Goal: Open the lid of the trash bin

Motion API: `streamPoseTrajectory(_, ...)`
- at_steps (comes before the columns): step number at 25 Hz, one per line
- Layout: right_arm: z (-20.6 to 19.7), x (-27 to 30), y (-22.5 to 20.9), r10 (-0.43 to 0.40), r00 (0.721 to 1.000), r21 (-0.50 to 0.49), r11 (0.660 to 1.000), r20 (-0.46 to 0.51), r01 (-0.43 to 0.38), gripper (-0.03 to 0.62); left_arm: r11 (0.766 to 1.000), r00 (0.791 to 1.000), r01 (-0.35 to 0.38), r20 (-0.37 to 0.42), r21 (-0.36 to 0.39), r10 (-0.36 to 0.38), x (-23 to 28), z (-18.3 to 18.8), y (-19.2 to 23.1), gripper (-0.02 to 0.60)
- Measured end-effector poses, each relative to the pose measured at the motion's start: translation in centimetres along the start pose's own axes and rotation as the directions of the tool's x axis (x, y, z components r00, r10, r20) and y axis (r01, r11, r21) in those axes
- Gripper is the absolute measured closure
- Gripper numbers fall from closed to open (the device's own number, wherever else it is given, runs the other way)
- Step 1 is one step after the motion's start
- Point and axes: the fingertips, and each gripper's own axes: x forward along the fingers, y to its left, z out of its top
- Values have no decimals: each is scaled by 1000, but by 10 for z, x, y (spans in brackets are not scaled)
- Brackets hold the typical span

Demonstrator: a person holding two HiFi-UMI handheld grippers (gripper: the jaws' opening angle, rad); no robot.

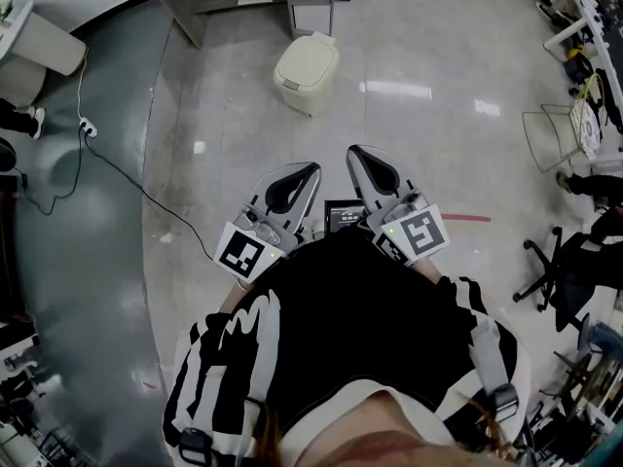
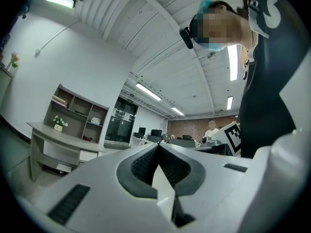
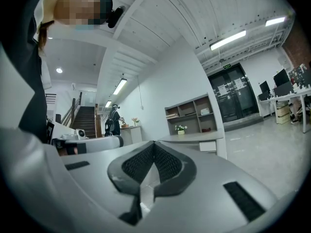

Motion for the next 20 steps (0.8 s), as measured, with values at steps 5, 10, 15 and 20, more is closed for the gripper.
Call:
streamPoseTrajectory(5, 1, -1, 0, 1, 1000, -4, 1000, -4, -1, 589, 1000, 1000, -13, -2, -7, 13, -1, 0, 3, 577)
streamPoseTrajectory(10, -1, -2, -2, 10, 1000, 8, 1000, -10, -10, 589, 1000, 1000, -30, -4, -7, 30, 0, -1, 4, 577)
streamPoseTrajectory(15, -6, 0, 1, 27, 999, 21, 999, -24, -27, 589, 998, 998, -54, -12, -16, 54, -4, -4, 6, 577)
streamPoseTrajectory(20, -5, 5, -2, 22, 1000, 30, 999, -20, -21, 589, 999, 999, -50, -18, -8, 50, -2, -4, 9, 577)
